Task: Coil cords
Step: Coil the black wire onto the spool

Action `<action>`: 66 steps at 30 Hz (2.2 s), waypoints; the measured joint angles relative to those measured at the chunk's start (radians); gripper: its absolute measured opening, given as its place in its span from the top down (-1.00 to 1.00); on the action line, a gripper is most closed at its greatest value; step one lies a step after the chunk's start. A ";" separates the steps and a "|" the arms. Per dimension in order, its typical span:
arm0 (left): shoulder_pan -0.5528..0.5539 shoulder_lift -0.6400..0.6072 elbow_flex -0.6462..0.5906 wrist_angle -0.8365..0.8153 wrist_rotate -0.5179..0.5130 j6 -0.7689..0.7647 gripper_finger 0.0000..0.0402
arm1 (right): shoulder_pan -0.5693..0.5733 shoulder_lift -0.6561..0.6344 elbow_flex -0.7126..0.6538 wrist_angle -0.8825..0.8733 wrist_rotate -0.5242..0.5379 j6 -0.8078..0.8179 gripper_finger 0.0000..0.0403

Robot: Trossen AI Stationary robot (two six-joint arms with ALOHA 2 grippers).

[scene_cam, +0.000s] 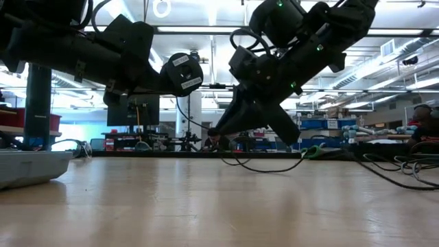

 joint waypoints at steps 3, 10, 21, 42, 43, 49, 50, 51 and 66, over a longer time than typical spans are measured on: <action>0.000 0.000 0.000 0.000 0.000 0.000 1.00 | -0.001 0.000 0.000 0.003 0.001 -0.001 0.69; 0.000 0.000 0.000 0.004 0.000 0.000 1.00 | -0.016 0.000 0.000 -0.035 -0.009 0.138 0.83; 0.000 0.000 0.000 -0.002 0.015 0.026 1.00 | -0.050 -0.015 0.000 -0.047 0.034 0.673 0.99; 0.004 0.000 0.000 -0.038 0.016 0.000 1.00 | -0.050 -0.332 0.014 -0.067 -0.102 0.934 1.00; 0.004 0.000 0.000 -0.039 0.011 0.000 1.00 | -0.047 -0.317 0.029 -0.067 -0.115 0.934 1.00; 0.004 0.000 0.000 -0.051 0.008 -0.007 1.00 | -0.024 -0.174 0.189 -0.074 -0.151 0.885 1.00; 0.004 0.000 0.000 -0.052 0.008 -0.007 1.00 | -0.020 -0.147 0.222 -0.079 -0.151 0.876 1.00; 0.004 0.000 0.000 -0.058 0.009 -0.008 1.00 | -0.017 -0.122 0.258 -0.086 -0.153 0.868 1.00; 0.004 0.000 0.000 -0.063 -0.020 -0.029 1.00 | 0.017 0.154 0.441 -0.241 -0.163 0.897 0.99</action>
